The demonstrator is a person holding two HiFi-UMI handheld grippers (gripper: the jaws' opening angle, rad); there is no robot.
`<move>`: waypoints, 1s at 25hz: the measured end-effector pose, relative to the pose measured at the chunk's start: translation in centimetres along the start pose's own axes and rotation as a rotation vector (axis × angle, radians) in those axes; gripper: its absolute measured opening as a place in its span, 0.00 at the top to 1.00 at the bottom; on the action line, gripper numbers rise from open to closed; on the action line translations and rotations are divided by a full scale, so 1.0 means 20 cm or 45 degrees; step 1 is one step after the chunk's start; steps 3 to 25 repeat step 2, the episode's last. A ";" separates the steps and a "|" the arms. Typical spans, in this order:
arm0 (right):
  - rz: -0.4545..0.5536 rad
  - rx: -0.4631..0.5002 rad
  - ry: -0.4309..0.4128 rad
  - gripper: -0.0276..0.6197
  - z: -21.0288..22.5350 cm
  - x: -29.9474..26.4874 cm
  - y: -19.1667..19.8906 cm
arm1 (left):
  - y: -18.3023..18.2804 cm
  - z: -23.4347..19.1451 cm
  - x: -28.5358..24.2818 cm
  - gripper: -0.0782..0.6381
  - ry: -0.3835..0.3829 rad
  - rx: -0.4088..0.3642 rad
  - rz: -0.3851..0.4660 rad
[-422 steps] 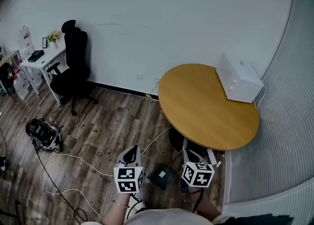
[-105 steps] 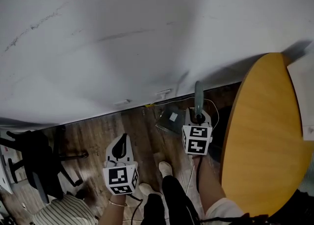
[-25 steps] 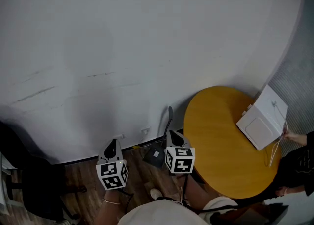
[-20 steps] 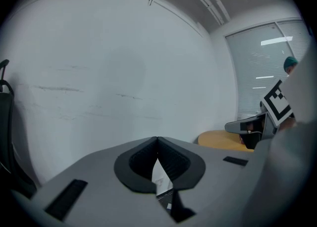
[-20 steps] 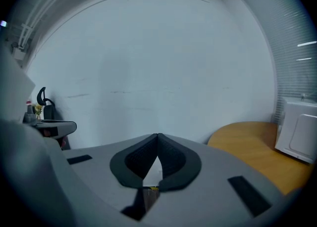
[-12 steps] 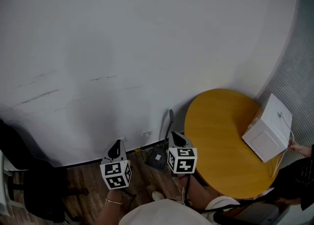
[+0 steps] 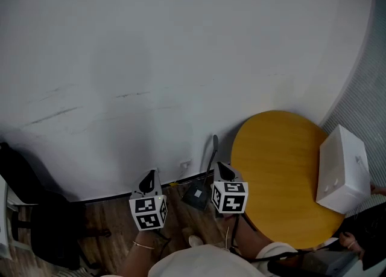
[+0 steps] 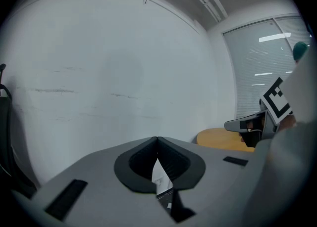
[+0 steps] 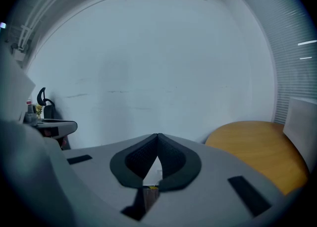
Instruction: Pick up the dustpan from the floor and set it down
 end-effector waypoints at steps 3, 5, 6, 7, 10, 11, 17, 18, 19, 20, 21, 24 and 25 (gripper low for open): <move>0.000 0.002 0.000 0.91 0.01 0.00 0.00 | 0.00 0.01 0.00 0.87 0.000 0.000 -0.002; 0.000 0.002 0.000 0.91 0.01 0.00 0.00 | 0.00 0.01 0.00 0.87 0.000 0.000 -0.002; 0.000 0.002 0.000 0.91 0.01 0.00 0.00 | 0.00 0.01 0.00 0.87 0.000 0.000 -0.002; 0.000 0.002 0.000 0.91 0.01 0.00 0.00 | 0.00 0.01 0.00 0.87 0.000 0.000 -0.002; 0.000 0.002 0.000 0.91 0.01 0.00 0.00 | 0.00 0.01 0.00 0.87 0.000 0.000 -0.002; 0.000 0.002 0.000 0.91 0.01 0.00 0.00 | 0.00 0.01 0.00 0.87 0.000 0.000 -0.002; 0.000 0.002 0.000 0.91 0.01 0.00 0.00 | 0.00 0.01 0.00 0.87 0.000 0.000 -0.002; 0.000 0.002 0.000 0.91 0.01 0.00 0.00 | 0.00 0.01 0.00 0.87 0.000 0.000 -0.002; 0.000 0.002 0.000 0.91 0.01 0.00 0.00 | 0.00 0.01 0.00 0.87 0.000 0.000 -0.002; 0.000 0.002 0.000 0.91 0.01 0.00 0.00 | 0.00 0.01 0.00 0.87 0.000 0.000 -0.002; 0.000 0.002 0.000 0.91 0.01 0.00 0.00 | 0.00 0.01 0.00 0.87 0.000 0.000 -0.002; 0.000 0.002 0.000 0.91 0.01 0.00 0.00 | 0.00 0.01 0.00 0.87 0.000 0.000 -0.002; 0.000 0.002 0.000 0.91 0.01 0.00 0.00 | 0.00 0.01 0.00 0.87 0.000 0.000 -0.002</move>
Point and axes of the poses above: the fingertips, and each gripper's own axes: x backward along the fingers, z to its right, y out of its underside, the point moved 2 cm from there along x, backward along the fingers, and after that the axes turned 6 degrees about -x, right-handed, at the moved point
